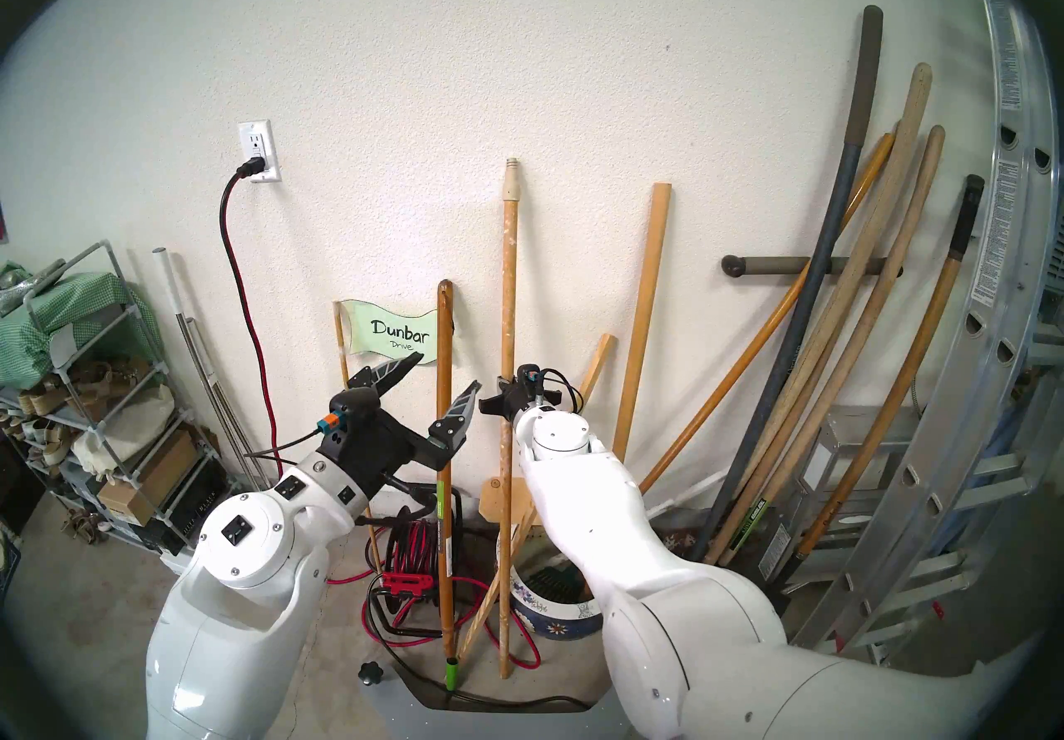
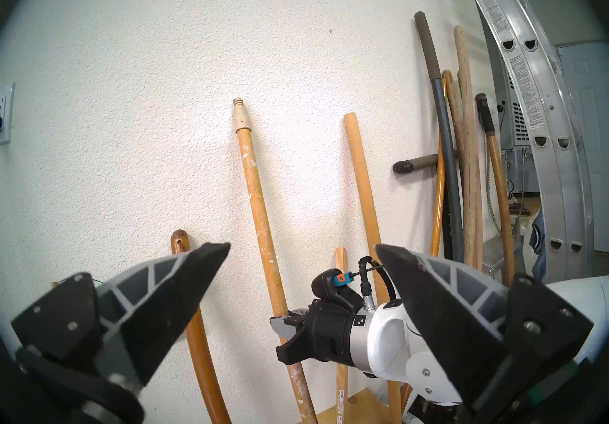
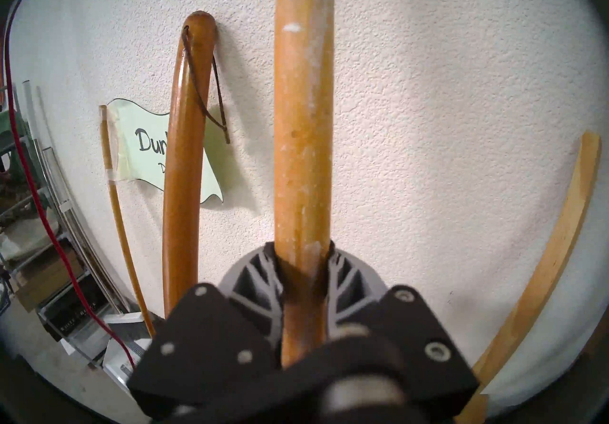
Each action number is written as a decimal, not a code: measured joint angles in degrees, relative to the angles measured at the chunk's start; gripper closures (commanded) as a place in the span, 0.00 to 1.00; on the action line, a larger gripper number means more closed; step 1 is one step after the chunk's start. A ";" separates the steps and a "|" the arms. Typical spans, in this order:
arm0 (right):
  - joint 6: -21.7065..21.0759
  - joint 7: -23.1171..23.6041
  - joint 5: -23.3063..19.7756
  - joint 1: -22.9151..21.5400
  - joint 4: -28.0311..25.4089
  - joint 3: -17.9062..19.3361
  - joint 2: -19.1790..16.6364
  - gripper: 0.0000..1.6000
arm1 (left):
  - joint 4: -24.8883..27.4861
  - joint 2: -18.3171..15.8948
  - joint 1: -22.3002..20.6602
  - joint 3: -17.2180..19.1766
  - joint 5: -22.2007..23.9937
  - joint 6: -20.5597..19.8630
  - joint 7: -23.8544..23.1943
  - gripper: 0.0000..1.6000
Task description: Put wooden sticks into the pot
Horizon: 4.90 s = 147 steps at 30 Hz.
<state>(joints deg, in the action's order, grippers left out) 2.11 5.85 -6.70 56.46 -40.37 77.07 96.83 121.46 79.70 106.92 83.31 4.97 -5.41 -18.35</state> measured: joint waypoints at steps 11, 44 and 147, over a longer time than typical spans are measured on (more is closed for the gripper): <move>0.58 3.36 -3.02 2.92 -7.59 3.31 -0.94 1.00 | 0.00 0.00 0.00 0.00 0.00 0.00 0.00 0.00; -1.11 19.96 -7.19 11.59 -31.57 7.61 -9.51 1.00 | 0.00 0.00 0.00 0.00 0.00 0.00 0.00 0.00; -47.48 17.74 -15.76 12.91 -74.56 26.33 -17.63 1.00 | 0.00 -0.01 0.00 0.00 0.00 0.00 0.00 0.00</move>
<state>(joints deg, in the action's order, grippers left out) -45.37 23.59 -22.46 69.37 -114.93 103.39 79.20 121.46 79.70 106.92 83.31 4.97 -5.41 -18.35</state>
